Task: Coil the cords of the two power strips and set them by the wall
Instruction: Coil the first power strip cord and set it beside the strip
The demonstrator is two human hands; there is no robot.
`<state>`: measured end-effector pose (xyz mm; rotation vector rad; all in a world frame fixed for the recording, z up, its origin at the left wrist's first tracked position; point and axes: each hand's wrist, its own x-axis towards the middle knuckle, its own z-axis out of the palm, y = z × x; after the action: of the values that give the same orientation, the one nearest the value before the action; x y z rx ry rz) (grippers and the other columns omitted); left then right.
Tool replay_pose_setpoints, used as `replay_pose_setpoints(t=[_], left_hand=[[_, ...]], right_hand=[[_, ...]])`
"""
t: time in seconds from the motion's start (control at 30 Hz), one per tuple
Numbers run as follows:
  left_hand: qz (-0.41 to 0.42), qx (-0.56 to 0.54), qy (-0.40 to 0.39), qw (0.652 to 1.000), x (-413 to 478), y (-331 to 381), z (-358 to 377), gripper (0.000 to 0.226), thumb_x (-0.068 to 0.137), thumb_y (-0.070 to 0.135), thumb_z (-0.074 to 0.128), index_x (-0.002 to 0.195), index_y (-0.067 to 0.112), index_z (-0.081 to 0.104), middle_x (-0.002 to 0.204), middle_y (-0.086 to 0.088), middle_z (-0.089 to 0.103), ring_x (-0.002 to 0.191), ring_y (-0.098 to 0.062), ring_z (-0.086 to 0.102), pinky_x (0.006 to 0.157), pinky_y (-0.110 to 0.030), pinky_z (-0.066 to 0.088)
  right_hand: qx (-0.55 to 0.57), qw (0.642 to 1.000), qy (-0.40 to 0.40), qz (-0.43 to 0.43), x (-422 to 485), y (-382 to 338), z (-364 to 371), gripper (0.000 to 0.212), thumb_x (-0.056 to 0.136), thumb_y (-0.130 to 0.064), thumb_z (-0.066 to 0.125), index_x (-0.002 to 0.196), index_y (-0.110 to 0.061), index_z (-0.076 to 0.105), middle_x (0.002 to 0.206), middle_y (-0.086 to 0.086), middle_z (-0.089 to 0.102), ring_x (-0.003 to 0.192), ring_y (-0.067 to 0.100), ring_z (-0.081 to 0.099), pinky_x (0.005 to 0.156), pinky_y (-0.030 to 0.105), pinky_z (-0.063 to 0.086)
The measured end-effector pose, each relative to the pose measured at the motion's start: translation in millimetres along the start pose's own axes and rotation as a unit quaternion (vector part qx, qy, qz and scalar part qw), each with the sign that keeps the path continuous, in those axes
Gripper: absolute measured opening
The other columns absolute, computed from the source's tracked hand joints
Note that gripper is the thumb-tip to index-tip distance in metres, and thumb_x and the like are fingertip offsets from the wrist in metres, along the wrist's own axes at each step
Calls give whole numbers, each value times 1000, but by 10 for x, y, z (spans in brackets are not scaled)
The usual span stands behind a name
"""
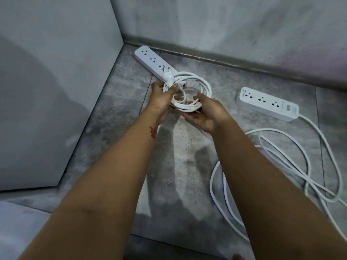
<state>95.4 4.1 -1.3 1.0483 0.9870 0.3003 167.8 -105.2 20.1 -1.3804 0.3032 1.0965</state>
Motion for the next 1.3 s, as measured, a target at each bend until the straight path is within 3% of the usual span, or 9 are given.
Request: replay_pose_setpoints(t=[0.1, 0.2, 0.3, 0.47, 0.6, 0.77, 0.97, 1.1, 1.3], left_hand=[[-5, -12, -10, 1000, 27, 8, 16, 42, 91, 20, 62, 126, 6, 43, 120, -17, 64, 97, -34, 71, 81, -63, 54], [-4, -12, -4, 1000, 88, -45, 33, 37, 94, 17, 58, 125, 1, 49, 117, -23, 65, 102, -39, 68, 85, -62, 53], [16, 26, 17, 999, 181, -82, 60, 31, 96, 18, 56, 122, 2, 53, 113, -20, 68, 103, -36, 67, 90, -54, 54], [69, 118, 30, 990, 316, -162, 33, 28, 96, 26, 55, 116, 8, 62, 109, -6, 69, 97, -17, 66, 86, -29, 53], [105, 142, 46, 983, 430, -190, -14, 25, 99, 19, 45, 97, 6, 67, 96, -10, 70, 86, -19, 62, 79, -31, 48], [126, 224, 38, 966, 525, -177, -50, 17, 81, 19, 54, 83, 26, 69, 91, 2, 72, 89, -18, 67, 86, -36, 55], [141, 264, 56, 953, 588, -133, 15, 25, 92, 33, 47, 77, 21, 63, 94, -11, 71, 82, -21, 60, 79, -38, 49], [153, 253, 50, 954, 690, -92, 113, 45, 81, 50, 51, 100, 13, 68, 99, -10, 69, 93, -25, 67, 87, -44, 54], [157, 277, 73, 945, 964, -54, 163, 36, 81, 29, 59, 112, 11, 63, 110, -13, 66, 101, -28, 65, 91, -44, 53]], right_hand=[[0, 1000, 0, 26, 31, -32, 9, 21, 102, -16, 44, 114, -9, 60, 92, 12, 69, 77, 24, 69, 62, 38, 60], [18, 998, -14, 59, 57, -45, 8, 22, 101, -12, 43, 105, -4, 63, 100, 13, 69, 87, 24, 69, 81, 38, 57], [48, 996, -3, 71, 164, -79, 14, 30, 100, -9, 42, 123, 2, 58, 122, 18, 66, 109, 29, 66, 94, 41, 54], [33, 998, 29, 44, 350, -86, -3, 29, 95, 0, 50, 123, 4, 59, 98, 17, 70, 83, 27, 69, 72, 39, 61], [10, 998, 65, 23, 478, -58, -39, 33, 91, 6, 53, 124, 7, 57, 106, 24, 69, 83, 31, 70, 56, 39, 61], [-30, 995, 88, -27, 589, -113, -81, 39, 84, 11, 54, 123, 10, 53, 90, 27, 67, 74, 33, 71, 64, 46, 61], [-110, 985, 105, -83, 701, -317, -34, 56, 80, 7, 59, 128, -8, 34, 109, 22, 59, 93, 35, 69, 75, 54, 59], [-145, 980, 88, -103, 824, -442, 63, 69, 71, 7, 62, 130, -13, 33, 118, 18, 55, 94, 32, 69, 74, 55, 59], [-191, 970, 96, -120, 1248, -565, 170, 72, 67, -6, 57, 134, -15, 29, 113, 18, 55, 93, 34, 68, 76, 57, 58]])
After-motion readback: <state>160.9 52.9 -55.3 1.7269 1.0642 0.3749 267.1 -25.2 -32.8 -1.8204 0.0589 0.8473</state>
